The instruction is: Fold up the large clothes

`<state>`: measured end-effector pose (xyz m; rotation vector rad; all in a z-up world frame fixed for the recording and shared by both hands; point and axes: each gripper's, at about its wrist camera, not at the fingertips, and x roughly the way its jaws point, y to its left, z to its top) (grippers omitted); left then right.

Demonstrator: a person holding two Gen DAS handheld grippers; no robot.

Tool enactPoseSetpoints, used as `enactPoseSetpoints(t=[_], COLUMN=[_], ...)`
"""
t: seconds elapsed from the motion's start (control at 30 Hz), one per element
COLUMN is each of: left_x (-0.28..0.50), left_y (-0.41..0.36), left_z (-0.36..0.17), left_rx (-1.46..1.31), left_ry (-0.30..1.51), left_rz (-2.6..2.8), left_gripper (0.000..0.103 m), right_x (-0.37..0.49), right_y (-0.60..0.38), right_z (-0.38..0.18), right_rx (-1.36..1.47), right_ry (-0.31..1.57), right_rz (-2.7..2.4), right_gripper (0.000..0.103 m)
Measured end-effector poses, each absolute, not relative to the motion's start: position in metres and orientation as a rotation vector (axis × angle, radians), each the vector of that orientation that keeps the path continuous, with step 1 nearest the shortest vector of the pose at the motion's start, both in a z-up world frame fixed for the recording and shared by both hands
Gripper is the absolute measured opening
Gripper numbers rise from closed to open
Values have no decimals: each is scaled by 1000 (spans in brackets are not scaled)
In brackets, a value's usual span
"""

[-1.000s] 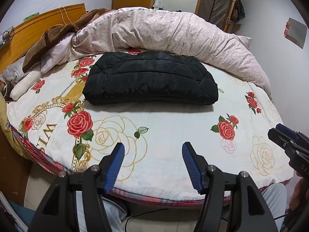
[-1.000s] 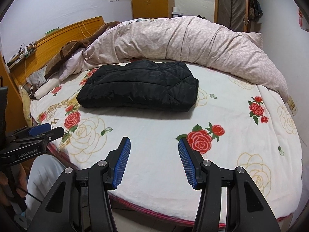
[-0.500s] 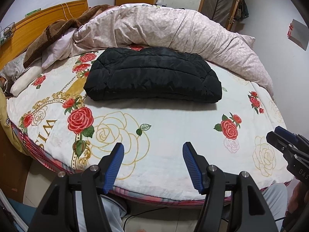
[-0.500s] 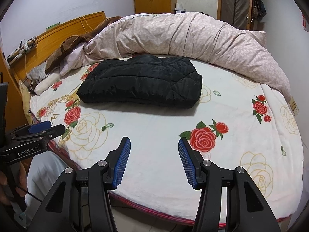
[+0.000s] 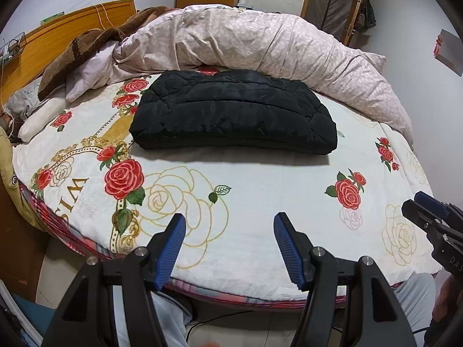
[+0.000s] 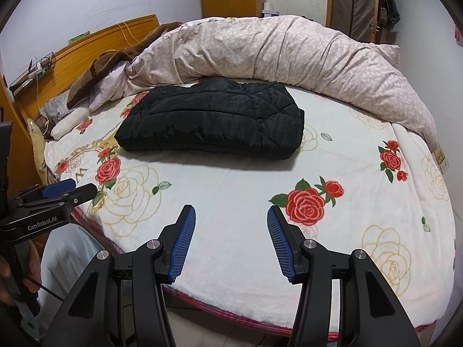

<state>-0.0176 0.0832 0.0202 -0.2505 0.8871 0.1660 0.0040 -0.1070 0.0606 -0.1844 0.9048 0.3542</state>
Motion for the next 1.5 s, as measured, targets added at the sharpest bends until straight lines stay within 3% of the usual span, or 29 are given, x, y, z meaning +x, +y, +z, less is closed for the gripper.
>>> enactPoseSetpoints(t=[1.5], left_x=[-17], left_y=[80], left_z=[20], left_rx=[-249], left_ry=[902], left_rz=[172], left_gripper=[65], right_x=[0], right_y=[-106], right_z=[62], right_rx=[-193], right_ry=[905], right_rz=[361], right_gripper=[52])
